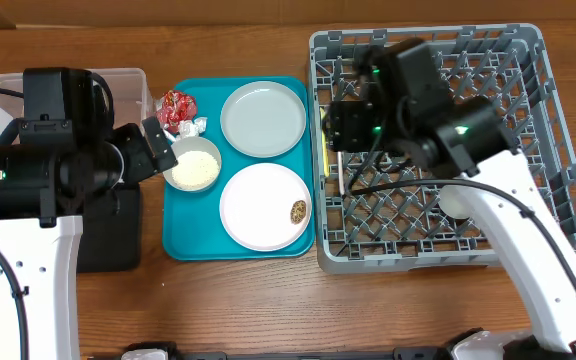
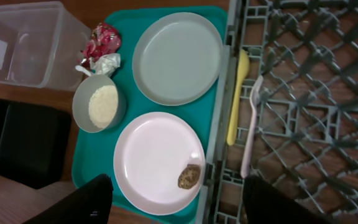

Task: Sort waste into correct bins and load items into the dishwasher rack
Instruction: 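Grasp the pink plate edge with the left gripper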

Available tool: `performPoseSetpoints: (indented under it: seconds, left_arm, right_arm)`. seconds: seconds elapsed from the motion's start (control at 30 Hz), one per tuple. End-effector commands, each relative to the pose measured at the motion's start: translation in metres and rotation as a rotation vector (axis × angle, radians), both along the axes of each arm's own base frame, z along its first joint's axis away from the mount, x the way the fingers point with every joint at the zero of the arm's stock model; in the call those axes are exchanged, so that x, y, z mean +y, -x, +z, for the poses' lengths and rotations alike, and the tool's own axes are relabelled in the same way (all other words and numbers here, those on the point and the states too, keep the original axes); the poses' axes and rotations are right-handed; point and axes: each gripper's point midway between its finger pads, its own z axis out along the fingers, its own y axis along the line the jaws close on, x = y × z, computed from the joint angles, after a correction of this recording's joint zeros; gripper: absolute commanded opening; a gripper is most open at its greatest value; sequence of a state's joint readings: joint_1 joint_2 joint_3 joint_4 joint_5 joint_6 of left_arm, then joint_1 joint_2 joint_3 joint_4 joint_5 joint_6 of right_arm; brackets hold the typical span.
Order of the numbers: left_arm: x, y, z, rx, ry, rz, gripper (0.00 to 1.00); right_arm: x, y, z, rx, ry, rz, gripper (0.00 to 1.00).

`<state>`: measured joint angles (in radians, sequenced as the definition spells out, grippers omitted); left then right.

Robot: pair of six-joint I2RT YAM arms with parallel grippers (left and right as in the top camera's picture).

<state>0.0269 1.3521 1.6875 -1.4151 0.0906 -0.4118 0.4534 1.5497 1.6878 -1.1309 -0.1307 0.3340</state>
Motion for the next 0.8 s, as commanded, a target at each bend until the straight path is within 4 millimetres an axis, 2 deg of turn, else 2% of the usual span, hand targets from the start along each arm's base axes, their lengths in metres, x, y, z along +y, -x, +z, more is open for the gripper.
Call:
performPoseSetpoints:
  seconds: [0.0, 0.1, 0.17, 0.2, 0.23, 0.3, 0.37, 0.5, 0.57, 0.77]
  left_arm:
    - [-0.031, 0.009, -0.037, 0.153, 0.100, -0.085, 1.00]
    - [-0.054, 0.020, -0.077, 0.281, 0.098, -0.169, 0.97]
    - [-0.070, 0.025, -0.108, 0.349, 0.075, -0.231, 0.90]
    - [-0.079, 0.028, -0.137, 0.399, 0.035, -0.266, 0.88]
    - [-0.080, 0.028, -0.151, 0.423, 0.004, -0.263, 0.82]
    - [-0.081, 0.029, -0.180, 0.478, -0.039, -0.223, 0.63]
    - [-0.083, 0.028, -0.199, 0.512, -0.044, -0.211, 0.55]
    - [-0.084, 0.023, -0.231, 0.581, -0.050, -0.185, 0.48]
    - [-0.082, 0.021, -0.248, 0.614, -0.069, -0.181, 0.50]
    - [-0.078, 0.019, -0.280, 0.680, -0.108, -0.175, 0.48]
  right_arm:
    - [-0.012, 0.008, 0.021, -0.022, -0.034, -0.046, 0.72]
    - [-0.014, 0.007, 0.020, -0.021, -0.026, -0.052, 0.73]
    - [-0.017, 0.006, 0.019, -0.027, -0.014, -0.062, 0.74]
    - [-0.020, 0.005, 0.018, -0.028, 0.004, -0.075, 0.75]
    - [-0.022, 0.006, 0.017, -0.025, 0.013, -0.080, 0.75]
    - [-0.026, 0.007, 0.015, -0.019, 0.032, -0.091, 0.77]
    - [-0.030, 0.008, 0.013, -0.014, 0.053, -0.102, 0.77]
    - [-0.038, 0.009, 0.009, -0.007, 0.090, -0.123, 0.77]
    - [-0.039, 0.009, 0.008, -0.007, 0.096, -0.127, 0.78]
    - [-0.040, 0.009, 0.008, -0.008, 0.099, -0.129, 0.78]
